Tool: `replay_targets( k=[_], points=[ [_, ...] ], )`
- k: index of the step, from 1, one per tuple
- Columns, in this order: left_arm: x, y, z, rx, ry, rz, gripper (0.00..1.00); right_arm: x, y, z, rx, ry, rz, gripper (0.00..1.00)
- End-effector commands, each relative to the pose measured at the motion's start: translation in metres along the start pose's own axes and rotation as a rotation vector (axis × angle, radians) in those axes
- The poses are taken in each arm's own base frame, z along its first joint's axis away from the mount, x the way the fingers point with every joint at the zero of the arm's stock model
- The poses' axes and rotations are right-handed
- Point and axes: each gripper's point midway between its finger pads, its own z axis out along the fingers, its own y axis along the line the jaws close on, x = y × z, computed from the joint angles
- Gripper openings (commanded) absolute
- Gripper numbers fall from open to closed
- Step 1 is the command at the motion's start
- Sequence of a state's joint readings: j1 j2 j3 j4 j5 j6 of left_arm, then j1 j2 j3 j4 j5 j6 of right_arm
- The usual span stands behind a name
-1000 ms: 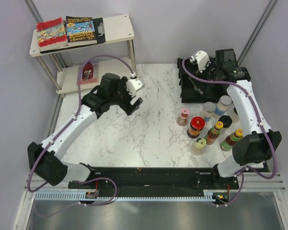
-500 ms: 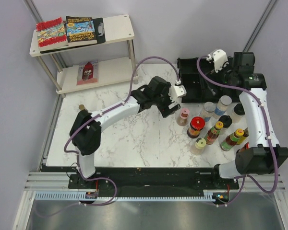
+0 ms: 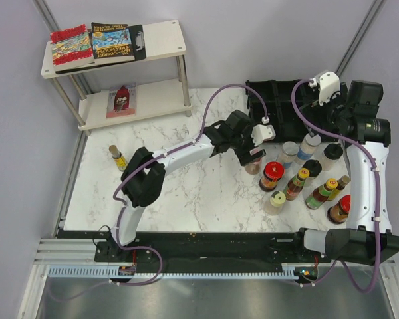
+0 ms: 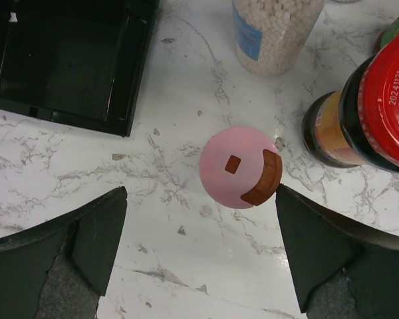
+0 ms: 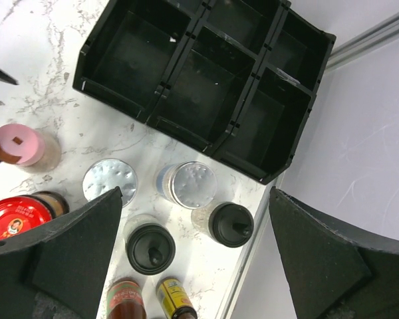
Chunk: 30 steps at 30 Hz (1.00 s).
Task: Organize the condiment bottles
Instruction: Pick up the bottle from the center of the board.
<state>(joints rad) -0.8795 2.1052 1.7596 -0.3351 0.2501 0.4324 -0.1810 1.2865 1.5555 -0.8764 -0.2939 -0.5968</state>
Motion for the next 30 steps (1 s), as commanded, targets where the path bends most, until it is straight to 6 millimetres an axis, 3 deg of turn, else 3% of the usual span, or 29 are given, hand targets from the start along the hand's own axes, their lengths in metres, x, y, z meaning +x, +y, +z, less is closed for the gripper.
replay_targets(
  k=[1, 10, 22, 24, 27, 30],
  points=[
    [-0.02, -0.001, 0.012, 0.035, -0.056, 0.057, 0.99, -0.006, 0.009, -0.009, -0.027, -0.051, 0.01, 0.98],
    [-0.019, -0.009, 0.022, 0.095, -0.056, 0.061, 0.98, 0.002, 0.011, -0.006, -0.013, -0.049, 0.024, 0.98],
    [-0.025, -0.015, 0.026, 0.131, -0.078, 0.054, 0.83, 0.003, 0.012, -0.001, -0.02, -0.059, 0.053, 0.98],
    [-0.025, -0.018, 0.026, 0.144, -0.08, 0.049, 0.77, 0.005, 0.013, -0.002, -0.019, -0.057, 0.053, 0.98],
    [-0.026, -0.018, 0.028, 0.147, -0.081, 0.045, 0.59, 0.007, 0.012, -0.003, -0.012, -0.057, 0.055, 0.98],
    [-0.026, -0.014, 0.028, 0.133, -0.078, 0.045, 0.32, 0.006, 0.012, -0.004, -0.009, -0.062, 0.054, 0.98]
  ],
)
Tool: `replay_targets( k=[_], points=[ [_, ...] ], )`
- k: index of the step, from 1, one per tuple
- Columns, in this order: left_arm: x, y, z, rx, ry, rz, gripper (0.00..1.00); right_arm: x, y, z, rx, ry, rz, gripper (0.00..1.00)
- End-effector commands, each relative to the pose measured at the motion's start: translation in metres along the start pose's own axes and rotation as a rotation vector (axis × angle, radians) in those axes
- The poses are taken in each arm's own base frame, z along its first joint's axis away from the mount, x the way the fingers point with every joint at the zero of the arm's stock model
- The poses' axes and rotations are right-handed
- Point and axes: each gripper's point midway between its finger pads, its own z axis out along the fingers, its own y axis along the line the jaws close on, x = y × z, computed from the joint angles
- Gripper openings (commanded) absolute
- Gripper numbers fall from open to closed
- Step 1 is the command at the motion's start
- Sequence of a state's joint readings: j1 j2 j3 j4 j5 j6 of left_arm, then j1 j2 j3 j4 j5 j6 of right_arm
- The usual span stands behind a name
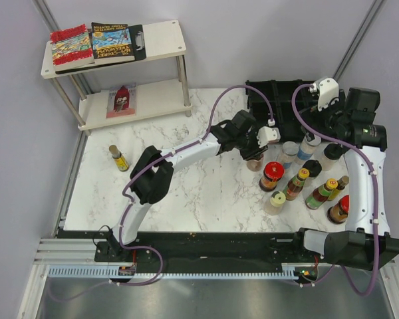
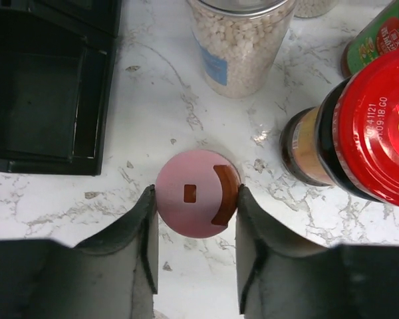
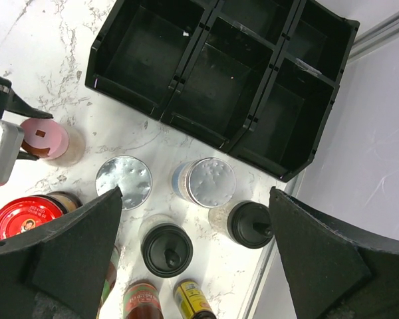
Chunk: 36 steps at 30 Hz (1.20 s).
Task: Organize the condiment bottles
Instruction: Pick up the bottle from the center of the board, then place the bottle in the storage box.
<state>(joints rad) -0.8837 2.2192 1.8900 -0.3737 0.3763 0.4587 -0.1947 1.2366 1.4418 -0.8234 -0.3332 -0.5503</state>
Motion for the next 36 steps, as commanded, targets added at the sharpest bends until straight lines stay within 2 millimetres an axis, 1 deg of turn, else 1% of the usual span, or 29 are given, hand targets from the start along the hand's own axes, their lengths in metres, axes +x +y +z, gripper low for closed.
replay_targets(
  k=[1, 3, 4, 6, 9, 11, 12, 14, 15, 16, 17, 18, 19, 20, 21, 22, 23, 24, 26, 28, 29, 31, 33, 35, 36],
  points=[
    [-0.016, 0.001, 0.001, 0.006, -0.035, 0.025, 0.2, -0.011, -0.002, -0.01, 0.02, -0.055, -0.004, 0.98],
    [-0.019, 0.005, -0.003, -0.015, -0.033, 0.033, 0.1, -0.012, -0.002, -0.011, 0.025, -0.061, -0.004, 0.98],
    [-0.023, 0.009, -0.006, -0.03, -0.039, 0.038, 0.02, -0.012, -0.003, -0.012, 0.027, -0.062, -0.004, 0.98],
    [-0.032, 0.018, -0.016, -0.062, -0.054, 0.036, 0.02, -0.012, -0.003, -0.013, 0.028, -0.064, -0.002, 0.98],
    [-0.053, 0.036, -0.035, -0.116, -0.09, 0.044, 0.02, -0.012, -0.003, -0.014, 0.028, -0.066, 0.003, 0.98],
    [-0.057, 0.048, -0.043, -0.153, -0.094, 0.043, 0.02, -0.013, -0.002, -0.014, 0.027, -0.069, 0.003, 0.98],
    [-0.064, 0.054, -0.049, -0.168, -0.109, 0.044, 0.02, -0.013, -0.002, -0.015, 0.026, -0.072, 0.004, 0.98],
    [-0.065, 0.064, -0.055, -0.19, -0.115, 0.035, 0.02, -0.013, -0.002, -0.015, 0.027, -0.071, 0.005, 0.98],
    [-0.071, 0.07, -0.06, -0.205, -0.13, 0.036, 0.02, -0.013, -0.001, -0.016, 0.03, -0.071, 0.004, 0.98],
    [-0.072, 0.074, -0.06, -0.209, -0.134, 0.032, 0.02, -0.013, -0.001, -0.017, 0.03, -0.073, 0.005, 0.98],
    [-0.073, 0.082, -0.063, -0.226, -0.14, 0.022, 0.02, -0.013, -0.001, -0.017, 0.032, -0.073, 0.005, 0.98],
    [-0.084, 0.088, -0.07, -0.242, -0.168, 0.027, 0.02, -0.012, -0.001, -0.017, 0.033, -0.072, 0.007, 0.98],
    [-0.084, 0.091, -0.066, -0.243, -0.171, 0.014, 0.02, -0.012, -0.002, -0.017, 0.034, -0.073, 0.007, 0.98],
    [-0.086, 0.099, -0.069, -0.257, -0.182, 0.011, 0.02, -0.013, -0.002, -0.018, 0.034, -0.074, 0.009, 0.98],
    [-0.098, 0.104, -0.073, -0.272, -0.21, 0.019, 0.02, -0.013, -0.003, -0.019, 0.039, -0.074, 0.01, 0.98],
    [-0.096, 0.111, -0.07, -0.278, -0.213, 0.011, 0.02, -0.014, -0.003, -0.019, 0.042, -0.076, 0.009, 0.98],
    [-0.1, 0.114, -0.071, -0.284, -0.228, 0.012, 0.02, -0.015, -0.003, -0.02, 0.044, -0.076, 0.009, 0.98],
    [-0.111, 0.117, -0.074, -0.292, -0.262, 0.022, 0.02, -0.015, -0.005, -0.021, 0.051, -0.076, 0.009, 0.98],
    [-0.115, 0.122, -0.071, -0.291, -0.292, 0.018, 0.02, -0.015, -0.006, -0.022, 0.057, -0.074, 0.008, 0.98],
    [-0.126, 0.127, -0.071, -0.299, -0.338, 0.027, 0.02, -0.015, -0.006, -0.021, 0.06, -0.073, 0.009, 0.98],
    [-0.123, 0.129, -0.064, -0.296, -0.342, 0.024, 0.02, -0.014, -0.007, -0.021, 0.06, -0.071, 0.009, 0.98],
    [-0.131, 0.134, -0.061, -0.309, -0.377, 0.042, 0.02, -0.014, -0.007, -0.019, 0.061, -0.069, 0.014, 0.98],
    [-0.127, 0.138, -0.05, -0.312, -0.382, 0.053, 0.02, -0.014, -0.008, -0.018, 0.064, -0.069, 0.017, 0.98],
    [-0.124, 0.144, -0.042, -0.33, -0.389, 0.065, 0.02, -0.012, -0.009, -0.017, 0.068, -0.063, 0.018, 0.98],
    [-0.12, 0.145, -0.034, -0.331, -0.383, 0.064, 0.02, -0.011, -0.01, -0.017, 0.073, -0.062, 0.019, 0.98]
  ],
)
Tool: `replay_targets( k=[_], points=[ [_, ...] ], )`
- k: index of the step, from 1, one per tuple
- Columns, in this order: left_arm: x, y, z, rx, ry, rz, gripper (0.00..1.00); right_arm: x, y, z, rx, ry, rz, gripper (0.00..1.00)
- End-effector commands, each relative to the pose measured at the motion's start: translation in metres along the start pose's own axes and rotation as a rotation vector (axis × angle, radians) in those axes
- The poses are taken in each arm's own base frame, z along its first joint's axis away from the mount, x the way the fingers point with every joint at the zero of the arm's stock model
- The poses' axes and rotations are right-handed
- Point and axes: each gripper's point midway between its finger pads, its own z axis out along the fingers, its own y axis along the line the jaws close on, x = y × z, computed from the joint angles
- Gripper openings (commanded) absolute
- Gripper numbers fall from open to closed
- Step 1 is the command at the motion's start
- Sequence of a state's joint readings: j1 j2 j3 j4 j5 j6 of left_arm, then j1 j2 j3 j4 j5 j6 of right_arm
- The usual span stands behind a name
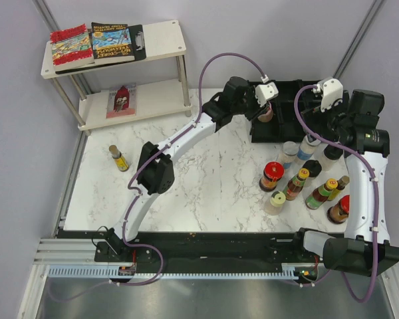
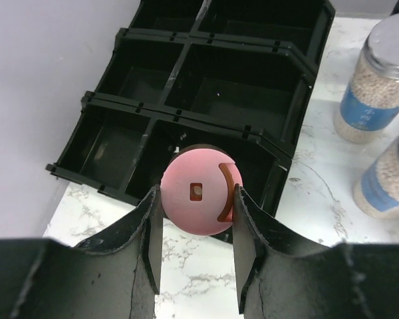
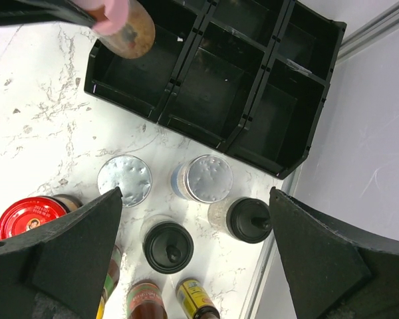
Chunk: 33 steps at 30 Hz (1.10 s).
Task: Organize the condiment bottles
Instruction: Place the bottle in the storage box.
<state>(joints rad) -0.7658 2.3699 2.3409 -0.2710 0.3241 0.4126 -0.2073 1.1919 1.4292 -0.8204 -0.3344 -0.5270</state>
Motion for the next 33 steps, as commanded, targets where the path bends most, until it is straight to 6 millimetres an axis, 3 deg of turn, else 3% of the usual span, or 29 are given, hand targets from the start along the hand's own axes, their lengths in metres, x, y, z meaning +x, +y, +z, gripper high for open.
replay_targets(
  k=[1, 10, 15, 18, 19, 21, 23, 26, 27, 30, 33],
  points=[
    [-0.006, 0.007, 0.022, -0.033, -0.083, 0.017, 0.02, -0.007, -0.01, -0.002, 0.047, -0.032, 0.0, 0.98],
    [0.044, 0.008, 0.05, -0.066, -0.037, 0.038, 0.04, 0.0, -0.008, 0.007, 0.04, -0.026, 0.017, 0.98],
    [0.062, 0.013, 0.062, -0.108, -0.033, 0.049, 0.04, 0.005, -0.007, 0.014, 0.028, -0.022, 0.03, 0.98],
    [0.071, 0.024, 0.068, -0.179, -0.038, 0.066, 0.18, 0.005, -0.004, 0.015, 0.017, -0.027, 0.029, 0.98],
    [0.073, 0.029, 0.069, -0.205, -0.04, 0.076, 0.34, 0.006, -0.003, 0.015, 0.013, -0.026, 0.03, 0.98],
    [0.079, 0.031, 0.073, -0.222, -0.037, 0.087, 0.51, 0.004, -0.001, 0.014, 0.008, -0.039, 0.028, 0.98],
    [0.082, 0.033, 0.075, -0.237, -0.037, 0.095, 0.57, 0.004, 0.001, 0.014, -0.001, -0.042, 0.029, 0.98],
    [0.086, 0.035, 0.077, -0.256, -0.036, 0.099, 0.75, 0.005, 0.003, 0.015, -0.011, -0.043, 0.03, 0.98],
    [0.088, 0.037, 0.077, -0.266, -0.032, 0.101, 0.86, 0.006, 0.003, 0.016, -0.012, -0.041, 0.029, 0.98],
    [0.085, 0.041, 0.076, -0.286, -0.038, 0.106, 0.99, 0.006, 0.005, 0.015, -0.017, -0.044, 0.029, 0.98],
    [0.078, 0.047, 0.074, -0.312, -0.054, 0.103, 0.99, 0.006, 0.005, 0.015, -0.019, -0.044, 0.028, 0.98]
  ],
)
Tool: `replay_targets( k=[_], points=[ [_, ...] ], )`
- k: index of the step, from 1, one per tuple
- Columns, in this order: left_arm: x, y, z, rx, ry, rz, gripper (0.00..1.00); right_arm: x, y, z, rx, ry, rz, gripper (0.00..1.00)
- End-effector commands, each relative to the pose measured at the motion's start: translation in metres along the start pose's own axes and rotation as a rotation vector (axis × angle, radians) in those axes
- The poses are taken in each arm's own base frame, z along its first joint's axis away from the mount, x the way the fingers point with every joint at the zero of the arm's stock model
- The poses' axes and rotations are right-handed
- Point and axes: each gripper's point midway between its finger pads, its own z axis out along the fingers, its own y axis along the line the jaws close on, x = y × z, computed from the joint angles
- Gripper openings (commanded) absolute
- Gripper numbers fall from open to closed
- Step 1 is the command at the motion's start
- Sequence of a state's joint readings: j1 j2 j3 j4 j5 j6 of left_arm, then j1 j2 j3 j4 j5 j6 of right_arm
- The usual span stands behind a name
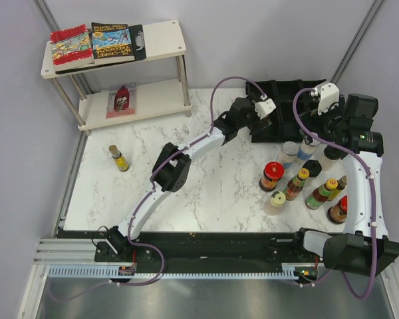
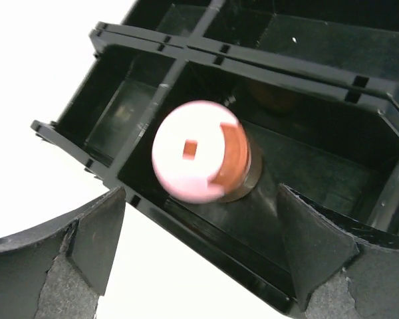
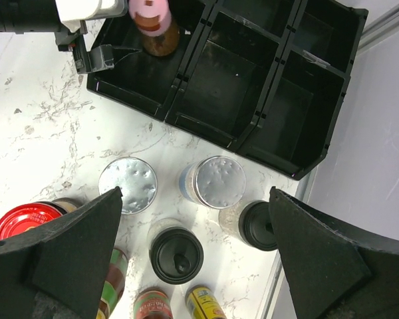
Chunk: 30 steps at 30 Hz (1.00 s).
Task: Organize the condiment bottles
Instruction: Place the bottle in the storage box, then move the storage box to the center of the board.
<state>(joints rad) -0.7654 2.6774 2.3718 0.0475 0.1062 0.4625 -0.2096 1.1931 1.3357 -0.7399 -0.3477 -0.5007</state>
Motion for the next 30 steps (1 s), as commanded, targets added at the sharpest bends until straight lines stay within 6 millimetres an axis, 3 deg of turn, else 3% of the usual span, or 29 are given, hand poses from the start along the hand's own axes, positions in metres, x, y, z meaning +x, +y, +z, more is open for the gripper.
replay_targets(
  k=[1, 7, 19, 21, 30],
  points=[
    [-0.045, 0.029, -0.002, -0.106, -0.116, 0.028, 0.99, -0.01, 0.001, -0.004, -0.005, -0.05, -0.005, 0.98],
    [-0.054, 0.043, -0.006, -0.16, -0.125, 0.025, 0.99, -0.012, 0.003, -0.006, -0.009, -0.059, -0.002, 0.98],
    [0.004, 0.04, -0.015, -0.199, 0.066, 0.079, 0.99, -0.015, 0.009, -0.01, -0.035, -0.075, 0.002, 0.98],
    [0.0, 0.043, -0.02, -0.201, 0.072, 0.083, 0.99, -0.015, 0.01, -0.01, -0.04, -0.076, 0.004, 0.98],
    [0.032, 0.024, -0.038, -0.136, 0.193, 0.081, 0.99, -0.016, 0.016, -0.013, -0.059, -0.086, 0.002, 0.98]
  ],
)
